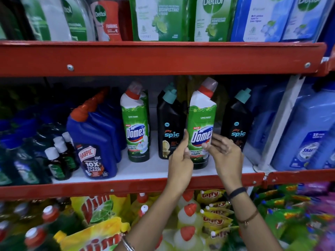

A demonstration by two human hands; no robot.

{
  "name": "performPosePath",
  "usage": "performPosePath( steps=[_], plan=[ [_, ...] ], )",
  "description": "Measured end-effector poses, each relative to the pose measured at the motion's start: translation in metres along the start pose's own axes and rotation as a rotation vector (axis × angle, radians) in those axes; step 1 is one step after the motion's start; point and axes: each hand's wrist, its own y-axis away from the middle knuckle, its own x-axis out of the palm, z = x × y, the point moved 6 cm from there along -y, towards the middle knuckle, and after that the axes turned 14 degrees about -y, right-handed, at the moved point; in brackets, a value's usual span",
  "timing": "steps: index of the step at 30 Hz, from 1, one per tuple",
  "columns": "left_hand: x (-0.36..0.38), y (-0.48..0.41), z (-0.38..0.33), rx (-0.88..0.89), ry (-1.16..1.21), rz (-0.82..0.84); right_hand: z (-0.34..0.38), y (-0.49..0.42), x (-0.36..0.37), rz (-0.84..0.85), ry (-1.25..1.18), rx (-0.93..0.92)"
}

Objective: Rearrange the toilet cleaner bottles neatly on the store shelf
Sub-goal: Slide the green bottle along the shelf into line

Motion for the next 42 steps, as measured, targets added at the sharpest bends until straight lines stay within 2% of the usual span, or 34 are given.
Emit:
performPosePath(
  steps=[5, 12, 20, 25, 34, 38, 42],
  plan=[
    [-0.039, 0.011, 0.014, -0.012, -0.058, -0.086, 0.007, 0.022, 0.034, -0.008, -0.032, 0.005],
    [-0.105, 0.027, 0.035, -0.083, -0.128, -0.315, 0.002, 0.048, 0.097, 0.011, -0.049, 0.028],
    [-0.148, 0.031, 0.052, -0.094, -0.202, -0.365, -0.003, 0.072, 0.144, 0.010, -0.030, 0.029],
    [-0.149, 0.038, 0.054, -0.086, -0.313, -0.333, -0.007, 0.079, 0.154, -0.024, -0.010, 0.013],
    [-0.144, 0.041, 0.052, -0.035, -0.408, -0.333, -0.014, 0.080, 0.163, 0.044, 0.041, 0.007],
    [-0.125, 0.048, 0.047, 0.005, -0.315, -0.321, -0.014, 0.077, 0.160, 0.107, 0.054, 0.016],
    [-0.107, 0.060, 0.033, 0.123, -0.239, -0.439, -0.014, 0.074, 0.130, 0.092, 0.062, 0.020]
  ],
)
